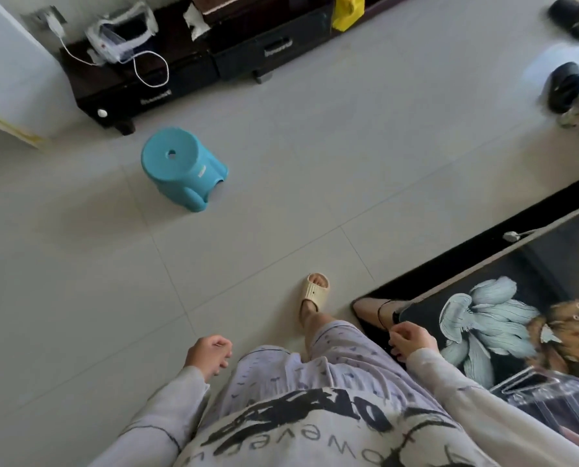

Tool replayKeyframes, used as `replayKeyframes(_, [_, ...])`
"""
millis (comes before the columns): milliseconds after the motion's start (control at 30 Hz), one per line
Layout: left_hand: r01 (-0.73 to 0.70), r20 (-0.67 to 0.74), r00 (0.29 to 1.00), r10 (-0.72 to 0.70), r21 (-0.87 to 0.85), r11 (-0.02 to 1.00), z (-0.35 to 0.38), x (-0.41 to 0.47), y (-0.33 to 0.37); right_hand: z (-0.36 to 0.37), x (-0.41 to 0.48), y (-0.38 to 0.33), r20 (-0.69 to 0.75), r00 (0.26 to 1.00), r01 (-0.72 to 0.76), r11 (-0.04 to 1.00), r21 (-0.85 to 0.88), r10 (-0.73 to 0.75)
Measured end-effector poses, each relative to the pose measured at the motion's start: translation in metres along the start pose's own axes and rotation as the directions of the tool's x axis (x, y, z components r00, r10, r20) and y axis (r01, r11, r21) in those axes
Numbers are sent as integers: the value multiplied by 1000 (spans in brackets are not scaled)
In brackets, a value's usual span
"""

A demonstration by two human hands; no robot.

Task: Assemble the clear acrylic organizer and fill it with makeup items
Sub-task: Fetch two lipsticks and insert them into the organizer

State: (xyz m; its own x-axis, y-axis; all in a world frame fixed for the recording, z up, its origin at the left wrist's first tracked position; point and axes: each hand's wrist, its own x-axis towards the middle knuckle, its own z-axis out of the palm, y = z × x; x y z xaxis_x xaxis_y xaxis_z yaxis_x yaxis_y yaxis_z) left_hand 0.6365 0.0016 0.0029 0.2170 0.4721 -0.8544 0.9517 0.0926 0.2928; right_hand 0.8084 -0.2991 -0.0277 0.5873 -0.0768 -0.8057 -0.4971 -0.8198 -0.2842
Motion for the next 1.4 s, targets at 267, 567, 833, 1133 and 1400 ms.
replayKeyframes(267, [-30,-4,1000,31,106,994,-15,38,112,-61,53,-116,-43,997,65,992,109,-60])
replayKeyframes(567, [-170,132,982,134,320,932,-13,115,284,-113,100,-164,-98,993,-34,950,311,68])
replayKeyframes(833, [-413,354,905,235,606,680,38,156,498,-146,129,-168,-99,928,-254,805,536,359])
replayKeyframes(1133, [-643,521,765,377,585,495,142,134,693,-167,150,-169,46,795,-360,410,838,604])
replayKeyframes(1400, [-617,563,787,253,697,365,238,122,729,-265,209,-157,84,780,-311,268,912,620])
